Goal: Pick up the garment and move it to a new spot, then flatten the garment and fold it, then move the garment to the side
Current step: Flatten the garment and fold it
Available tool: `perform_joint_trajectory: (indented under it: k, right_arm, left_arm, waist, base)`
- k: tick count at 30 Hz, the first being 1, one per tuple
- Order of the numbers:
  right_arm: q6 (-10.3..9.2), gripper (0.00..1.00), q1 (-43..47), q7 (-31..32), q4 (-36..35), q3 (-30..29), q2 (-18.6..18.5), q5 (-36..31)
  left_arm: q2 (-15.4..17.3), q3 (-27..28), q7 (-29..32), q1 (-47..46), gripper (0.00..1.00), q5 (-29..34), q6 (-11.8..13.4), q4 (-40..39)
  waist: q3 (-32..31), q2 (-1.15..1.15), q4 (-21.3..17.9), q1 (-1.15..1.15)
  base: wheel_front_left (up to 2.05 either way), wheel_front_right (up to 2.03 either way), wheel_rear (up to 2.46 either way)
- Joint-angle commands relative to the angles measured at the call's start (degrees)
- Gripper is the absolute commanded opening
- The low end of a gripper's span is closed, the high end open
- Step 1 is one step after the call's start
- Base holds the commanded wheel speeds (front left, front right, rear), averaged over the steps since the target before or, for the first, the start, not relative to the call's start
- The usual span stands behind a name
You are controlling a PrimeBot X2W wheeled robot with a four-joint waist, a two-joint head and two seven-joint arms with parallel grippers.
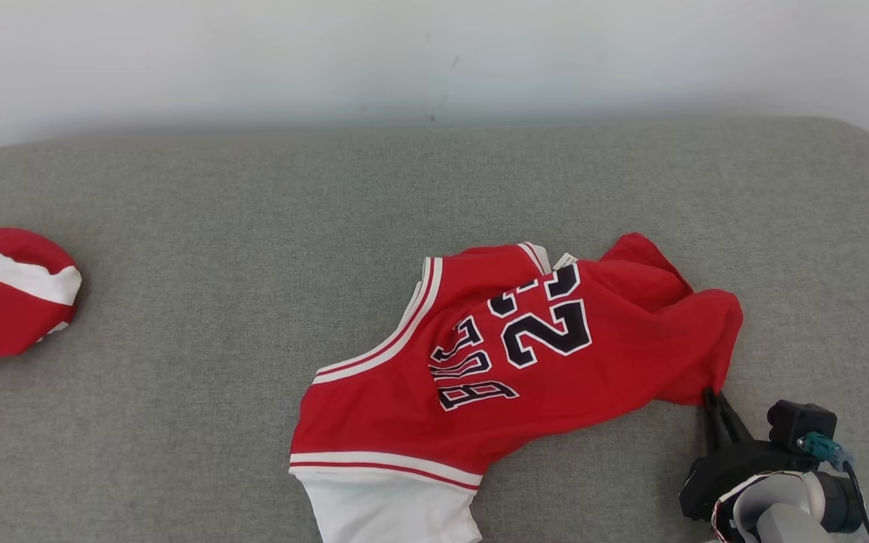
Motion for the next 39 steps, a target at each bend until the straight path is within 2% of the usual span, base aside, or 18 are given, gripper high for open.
perform_joint_trajectory:
  k: [1, 7, 13, 16, 19, 23, 26, 32, 39]
  right_arm:
    - [0.18, 0.00, -0.5, 0.0, 0.3, 0.0, 0.1, 0.8]
    - [0.18, 0.00, 2.1, 0.0, -3.6, 0.6, -0.4, 1.6]
    - [0.18, 0.00, 9.2, 0.0, -12.8, 3.8, -2.1, 3.2]
    - [0.18, 0.00, 11.8, 0.0, -16.8, 6.3, -3.1, 4.4]
    - [0.18, 0.00, 12.8, 0.0, -20.6, 9.3, -4.3, 5.8]
    - [0.18, 0.00, 10.7, 0.0, -24.5, 15.0, -6.2, 8.2]
    - [0.18, 0.00, 7.7, 0.0, -27.0, 18.5, -8.8, 10.5]
    - [0.18, 0.00, -2.1, 1.2, -30.1, 22.4, -12.8, 16.6]
    - [0.18, 0.00, -18.7, 7.2, -28.9, 26.3, -14.3, 24.9]
  left_arm:
    - [-0.5, -1.0, 0.6, -0.8, 0.00, -1.6, -0.2, 1.2]
    - [-0.2, 1.1, 0.3, -0.9, 0.00, 0.5, -0.1, -1.7]
    - [0.2, 10.4, 0.3, 4.5, 0.00, 4.0, -0.1, -15.7]
    - [0.6, 12.7, 0.3, 5.9, 0.00, 5.3, -0.1, -20.3]
    - [0.5, 14.5, 0.3, 5.3, 0.00, 4.0, -0.1, -23.9]
    - [3.8, 13.3, 0.3, 0.6, 0.00, 3.9, -0.1, -27.3]
    - [8.2, 12.3, 0.3, -5.5, 0.00, 2.5, -0.1, -28.2]
    - [17.8, 10.8, 1.2, -23.1, 0.00, -2.4, -0.1, -28.1]
    - [24.6, 8.5, 6.0, -46.1, 0.00, -8.7, -0.1, -22.6]
  waist:
    - [-0.7, 0.00, 0.1, 0.00]
    - [-1.8, 0.00, 0.2, 0.00]
    - [-3.0, 0.00, 0.4, 0.00]
    - [-3.4, 0.00, -0.1, 0.00]
    - [-3.3, 0.00, -1.2, 0.00]
    - [-2.6, 0.00, -2.7, 0.00]
    - [-1.8, 0.00, -3.5, 0.00]
    - [1.0, 0.00, -5.2, 0.00]
    - [6.6, 0.00, -6.5, 0.00]
  base:
    - [0.00, 0.00, 0.00]
    - [0.00, 0.00, 0.00]
    - [0.00, 0.00, 0.00]
    - [0.00, 0.00, 0.00]
    - [0.00, 0.00, 0.00]
    - [0.00, 0.00, 0.00]
    - [0.00, 0.00, 0.00]
    - [0.00, 0.00, 0.00]
    - [0.00, 0.00, 0.00]
